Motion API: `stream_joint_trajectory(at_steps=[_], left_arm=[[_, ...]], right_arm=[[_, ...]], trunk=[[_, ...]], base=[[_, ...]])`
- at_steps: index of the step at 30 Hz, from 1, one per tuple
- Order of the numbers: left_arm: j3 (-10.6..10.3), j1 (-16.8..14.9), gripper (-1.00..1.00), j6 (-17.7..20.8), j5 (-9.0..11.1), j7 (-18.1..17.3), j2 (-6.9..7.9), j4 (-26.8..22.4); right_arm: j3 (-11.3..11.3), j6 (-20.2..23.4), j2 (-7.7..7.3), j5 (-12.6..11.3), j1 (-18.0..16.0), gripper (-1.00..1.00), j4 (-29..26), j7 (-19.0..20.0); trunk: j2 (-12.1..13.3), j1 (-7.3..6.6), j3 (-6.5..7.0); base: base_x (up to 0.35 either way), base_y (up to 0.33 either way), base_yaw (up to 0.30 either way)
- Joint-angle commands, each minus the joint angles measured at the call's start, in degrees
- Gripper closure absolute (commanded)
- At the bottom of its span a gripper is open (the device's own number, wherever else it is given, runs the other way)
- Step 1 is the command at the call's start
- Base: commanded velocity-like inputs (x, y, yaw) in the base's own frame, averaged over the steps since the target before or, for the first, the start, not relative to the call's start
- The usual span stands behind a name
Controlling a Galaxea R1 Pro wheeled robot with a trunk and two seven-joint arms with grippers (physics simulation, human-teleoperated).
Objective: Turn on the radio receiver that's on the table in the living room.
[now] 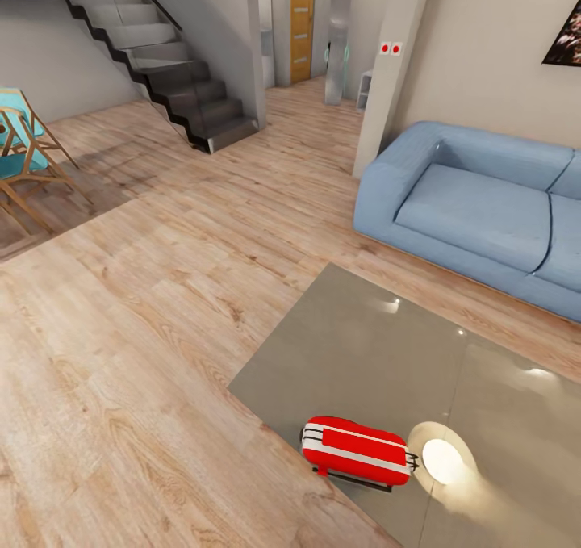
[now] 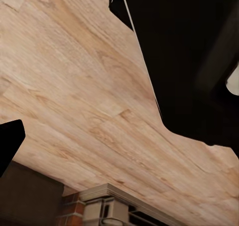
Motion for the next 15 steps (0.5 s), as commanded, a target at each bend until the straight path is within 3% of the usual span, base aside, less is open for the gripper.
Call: stream_joint_trajectory(at_steps=[1,11,15], left_arm=[[0.07,0.0,-1.0,0.0,0.01,0.01,-0.01,-0.01],[-0.28,0.0,-1.0,0.22,-0.56,-0.11,-0.16,-1.24],[-0.27,-0.01,-1.0,1.44,-0.22,-0.5,0.35,-11.37]], right_arm=[[0.01,0.0,0.03,0.01,0.0,-1.0,0.0,0.0],[0.44,0.01,-0.11,1.09,0.0,-1.0,-0.54,0.12],[1.59,2.31,-0.67,1.01,-0.37,-1.0,-13.21,0.06]], trunk=[[0.0,0.0,0.0],[0.0,0.0,0.0],[0.0,0.0,0.0]], base=[[0.0,0.0,0.0],[0.0,0.0,0.0],[0.0,0.0,0.0]])
